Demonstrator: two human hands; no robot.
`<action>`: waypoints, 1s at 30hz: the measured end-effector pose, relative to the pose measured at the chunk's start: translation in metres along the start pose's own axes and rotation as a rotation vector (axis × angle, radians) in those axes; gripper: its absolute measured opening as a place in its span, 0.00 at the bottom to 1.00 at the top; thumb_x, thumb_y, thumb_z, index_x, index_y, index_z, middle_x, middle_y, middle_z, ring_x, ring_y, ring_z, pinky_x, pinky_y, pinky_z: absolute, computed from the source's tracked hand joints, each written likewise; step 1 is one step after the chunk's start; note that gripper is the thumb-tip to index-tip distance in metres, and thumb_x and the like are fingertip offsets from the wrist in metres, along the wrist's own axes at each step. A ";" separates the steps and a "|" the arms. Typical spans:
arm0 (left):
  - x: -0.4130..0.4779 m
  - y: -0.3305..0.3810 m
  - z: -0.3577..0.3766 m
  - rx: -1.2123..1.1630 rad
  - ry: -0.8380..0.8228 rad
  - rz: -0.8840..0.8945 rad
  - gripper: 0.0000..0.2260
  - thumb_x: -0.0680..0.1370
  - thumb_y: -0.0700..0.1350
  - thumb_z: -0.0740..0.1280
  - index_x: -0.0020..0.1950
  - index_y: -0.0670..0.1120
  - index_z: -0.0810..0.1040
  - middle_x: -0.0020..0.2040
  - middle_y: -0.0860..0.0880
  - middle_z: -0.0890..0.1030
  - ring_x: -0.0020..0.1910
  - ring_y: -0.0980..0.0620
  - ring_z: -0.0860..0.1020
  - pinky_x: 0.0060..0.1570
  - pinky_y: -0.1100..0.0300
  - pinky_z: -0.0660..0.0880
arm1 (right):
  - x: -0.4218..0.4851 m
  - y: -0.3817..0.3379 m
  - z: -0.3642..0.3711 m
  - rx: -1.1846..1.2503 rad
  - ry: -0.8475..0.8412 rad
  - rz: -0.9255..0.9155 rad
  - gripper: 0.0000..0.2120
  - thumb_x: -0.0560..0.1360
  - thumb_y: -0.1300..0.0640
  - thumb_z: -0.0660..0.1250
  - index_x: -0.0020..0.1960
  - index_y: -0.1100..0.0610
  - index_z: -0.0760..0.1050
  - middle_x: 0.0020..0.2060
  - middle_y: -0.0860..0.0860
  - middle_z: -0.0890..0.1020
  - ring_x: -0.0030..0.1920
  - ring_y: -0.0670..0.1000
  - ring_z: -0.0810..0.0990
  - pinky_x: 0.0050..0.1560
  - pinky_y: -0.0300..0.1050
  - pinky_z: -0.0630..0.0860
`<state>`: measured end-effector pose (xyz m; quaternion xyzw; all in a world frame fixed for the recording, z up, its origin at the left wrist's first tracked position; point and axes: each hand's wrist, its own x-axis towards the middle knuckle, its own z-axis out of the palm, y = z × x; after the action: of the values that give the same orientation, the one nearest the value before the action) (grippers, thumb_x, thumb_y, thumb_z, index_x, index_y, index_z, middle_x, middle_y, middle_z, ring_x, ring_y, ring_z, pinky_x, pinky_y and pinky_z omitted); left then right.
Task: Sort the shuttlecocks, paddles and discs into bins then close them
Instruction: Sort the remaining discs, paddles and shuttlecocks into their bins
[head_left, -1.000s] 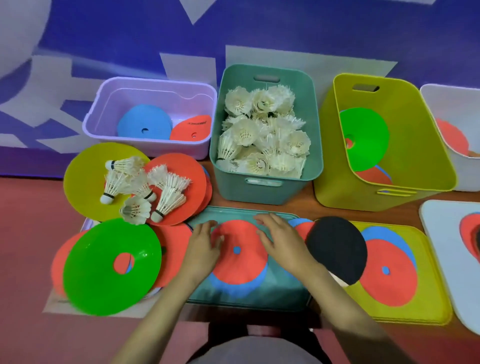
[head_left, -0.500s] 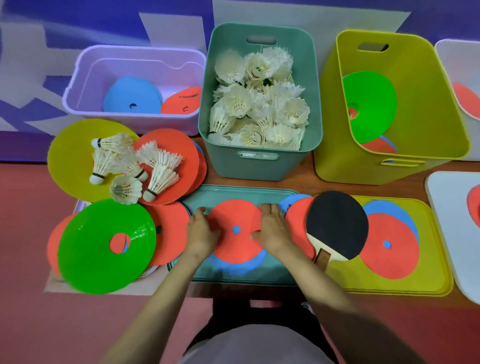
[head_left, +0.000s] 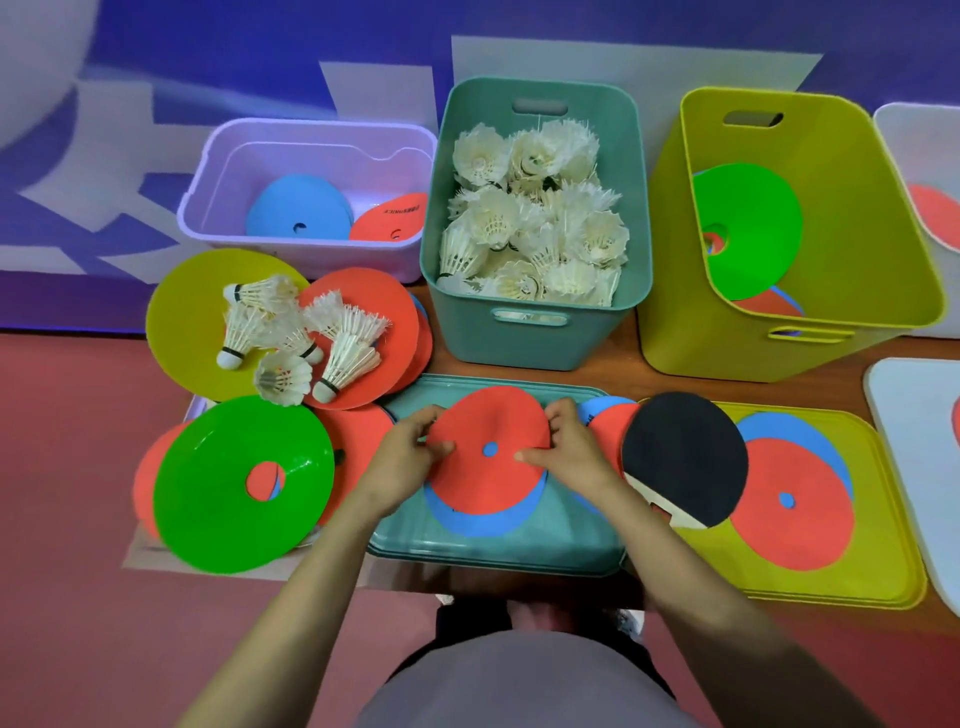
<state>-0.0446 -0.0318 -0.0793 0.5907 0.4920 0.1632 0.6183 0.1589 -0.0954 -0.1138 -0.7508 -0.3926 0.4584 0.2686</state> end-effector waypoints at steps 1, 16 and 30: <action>-0.002 0.005 -0.004 -0.093 0.014 0.002 0.13 0.75 0.28 0.63 0.47 0.46 0.76 0.42 0.50 0.80 0.43 0.54 0.77 0.47 0.57 0.74 | -0.002 -0.003 -0.004 0.090 -0.026 -0.010 0.20 0.67 0.65 0.75 0.47 0.53 0.66 0.47 0.54 0.77 0.45 0.51 0.78 0.51 0.53 0.76; 0.003 0.075 -0.068 -0.495 0.358 0.270 0.14 0.76 0.35 0.64 0.59 0.48 0.76 0.57 0.48 0.81 0.53 0.51 0.80 0.50 0.57 0.79 | -0.026 -0.150 -0.046 -0.033 0.030 -0.618 0.14 0.79 0.60 0.62 0.63 0.52 0.73 0.47 0.46 0.82 0.48 0.44 0.81 0.54 0.47 0.77; 0.066 0.134 -0.148 -0.582 0.535 0.349 0.13 0.76 0.35 0.65 0.58 0.49 0.73 0.52 0.45 0.80 0.45 0.50 0.78 0.41 0.57 0.75 | 0.041 -0.266 -0.044 -0.181 0.043 -0.650 0.30 0.74 0.68 0.57 0.67 0.39 0.64 0.55 0.48 0.79 0.53 0.61 0.78 0.55 0.60 0.75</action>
<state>-0.0814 0.1375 0.0397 0.4028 0.4610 0.5449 0.5730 0.1178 0.0825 0.0887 -0.6167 -0.6447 0.2963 0.3410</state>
